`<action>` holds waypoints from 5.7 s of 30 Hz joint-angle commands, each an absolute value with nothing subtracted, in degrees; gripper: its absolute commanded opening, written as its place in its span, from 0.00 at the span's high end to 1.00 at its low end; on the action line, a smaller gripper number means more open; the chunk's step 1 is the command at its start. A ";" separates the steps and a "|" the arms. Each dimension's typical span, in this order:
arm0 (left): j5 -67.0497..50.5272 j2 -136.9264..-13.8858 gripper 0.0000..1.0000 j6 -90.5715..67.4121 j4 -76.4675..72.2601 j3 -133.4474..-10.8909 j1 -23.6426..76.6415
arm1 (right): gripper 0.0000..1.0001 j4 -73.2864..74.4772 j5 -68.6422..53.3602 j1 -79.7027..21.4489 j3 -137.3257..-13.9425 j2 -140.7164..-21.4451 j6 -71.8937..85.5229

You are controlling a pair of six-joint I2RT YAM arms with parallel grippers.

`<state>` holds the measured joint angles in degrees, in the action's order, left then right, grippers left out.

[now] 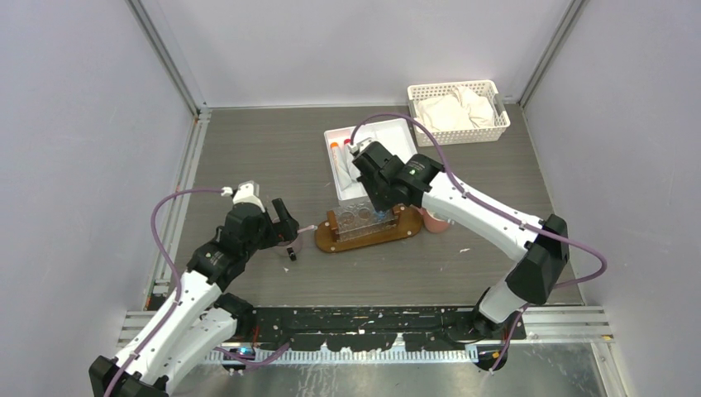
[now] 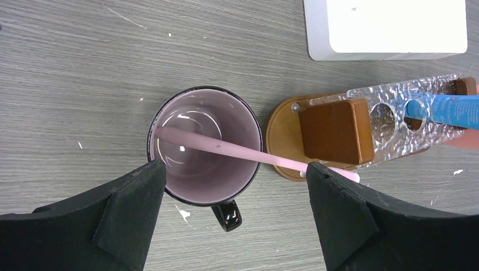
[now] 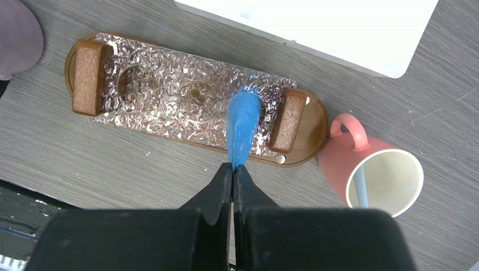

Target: Prepare toiletry sets of a toothbrush and toothpaste on the tray

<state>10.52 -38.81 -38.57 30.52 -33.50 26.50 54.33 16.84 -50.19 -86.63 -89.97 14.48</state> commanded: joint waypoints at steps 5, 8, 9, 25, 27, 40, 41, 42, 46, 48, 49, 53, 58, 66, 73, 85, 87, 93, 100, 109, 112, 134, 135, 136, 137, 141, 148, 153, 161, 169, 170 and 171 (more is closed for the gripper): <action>11.24 -39.46 0.05 -38.41 27.64 -33.32 26.28 | 0.97 54.62 14.88 -48.93 -90.40 -91.56 13.42; 11.27 -39.54 0.05 -38.28 27.62 -33.46 26.28 | 0.98 54.37 15.05 -48.01 -90.20 -91.45 13.57; 11.33 -39.62 0.05 -38.24 27.67 -33.55 26.28 | 0.98 54.20 15.14 -47.55 -90.06 -91.34 13.67; 11.72 -40.60 0.05 -37.64 27.85 -34.25 26.28 | 0.65 51.51 10.40 -44.09 -87.56 -88.40 14.37; 11.84 -40.76 0.05 -37.53 28.08 -34.49 26.28 | 0.60 51.17 10.36 -43.89 -88.56 -86.24 14.47; 12.17 -42.73 0.01 -36.91 28.37 -35.63 26.28 | 0.53 52.12 -1.91 -29.41 -118.87 -108.82 14.55; 12.21 -42.98 0.00 -36.91 28.18 -35.71 26.28 | 0.54 53.87 -4.16 -29.36 -123.36 -113.22 14.01; 12.26 -43.22 0.00 -36.87 28.12 -35.75 26.28 | 0.55 55.47 -5.69 -29.37 -128.18 -117.73 13.50; 12.39 -45.00 0.00 -36.50 28.58 -37.28 26.28 | 0.59 60.63 -7.74 -28.39 -145.53 -133.01 12.16; 12.33 -45.49 0.00 -36.32 28.84 -37.97 26.24 | 0.61 59.96 -10.01 -27.24 -148.92 -138.01 12.93; 12.24 -45.65 0.00 -36.24 28.75 -38.24 26.27 | 0.62 59.11 -11.51 -26.62 -149.49 -140.38 13.20; 12.50 -46.34 0.00 -35.79 28.59 -38.58 26.28 | 0.66 55.13 -16.92 -25.54 -146.39 -142.51 12.28; 12.37 -47.48 0.00 -36.01 27.78 -38.15 26.28 | 0.66 50.58 -19.22 -26.09 -138.29 -140.96 10.05; 12.22 -48.31 0.00 -36.47 26.90 -37.88 26.28 | 0.65 41.94 -19.95 -27.70 -127.61 -134.36 8.06; 12.85 -48.90 0.00 -36.40 26.95 -37.88 26.28 | 0.63 42.96 -21.22 -28.43 -132.67 -137.64 8.20; 13.40 -50.17 0.00 -35.82 26.88 -38.58 26.28 | 0.61 48.64 -14.46 -28.44 -139.42 -146.74 8.15; 13.28 -50.27 0.00 -35.94 26.70 -38.50 26.28 | 0.61 49.39 -14.23 -28.40 -140.04 -147.52 7.85; 13.01 -50.02 0.00 -36.20 26.44 -38.00 26.28 | 0.56 50.10 -7.87 -28.84 -138.47 -147.33 6.66; 12.33 -50.39 0.00 -36.54 25.47 -37.45 26.28 | 0.52 50.10 5.20 -30.80 -135.44 -146.90 3.69; 12.22 -50.54 0.01 -36.47 25.31 -37.46 26.28 | 0.47 50.25 17.12 -32.75 -135.87 -150.00 2.24; 12.24 -50.45 0.01 -36.47 25.28 -37.35 26.28 | 0.46 50.24 19.10 -32.95 -135.67 -150.69 2.26; 11.16 -49.39 0.03 -37.00 25.41 -37.12 26.28 | 0.85 50.19 10.90 -32.97 -133.91 -147.59 5.86; 11.16 -49.20 0.03 -37.00 25.70 -37.29 26.28 | 0.85 50.49 8.89 -32.58 -134.98 -146.70 6.70; 11.12 -48.91 0.03 -37.00 26.12 -37.46 26.28 | 0.85 50.69 6.67 -32.20 -136.48 -145.78 7.63; 11.16 -48.45 0.03 -37.00 26.46 -37.74 26.28 | 0.85 50.48 4.94 -31.84 -137.29 -144.61 8.92; 11.25 -46.54 0.04 -36.92 27.96 -38.52 26.28 | 0.85 47.80 -2.80 -29.77 -138.72 -139.33 13.41; 8.99 -43.37 0.05 -35.71 28.85 -40.54 26.28 | 0.86 45.53 -10.97 -26.96 -140.97 -131.32 19.56; 2.64 -41.87 0.07 -31.23 24.95 -43.76 26.36 | 0.86 45.57 -13.57 -26.76 -139.90 -125.67 22.74; -3.81 -45.47 0.14 -17.24 19.92 -56.13 32.14 | 0.88 48.97 -21.70 -26.81 -133.29 -114.76 32.28; 30.60 -56.29 0.16 6.64 25.79 -70.13 66.58 | 0.88 54.38 -25.51 -26.98 -122.43 -104.05 32.95; 38.34 -58.64 0.16 10.46 25.15 -70.53 72.19 | 0.88 55.23 -25.50 -27.00 -120.87 -103.00 32.35; 45.67 -61.33 0.16 14.27 23.72 -70.56 76.86 | 0.88 56.02 -25.68 -26.96 -119.23 -102.01 31.71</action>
<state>18.31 -54.83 -3.20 24.40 -68.60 62.96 52.42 -22.87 -26.68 -123.11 -107.37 32.14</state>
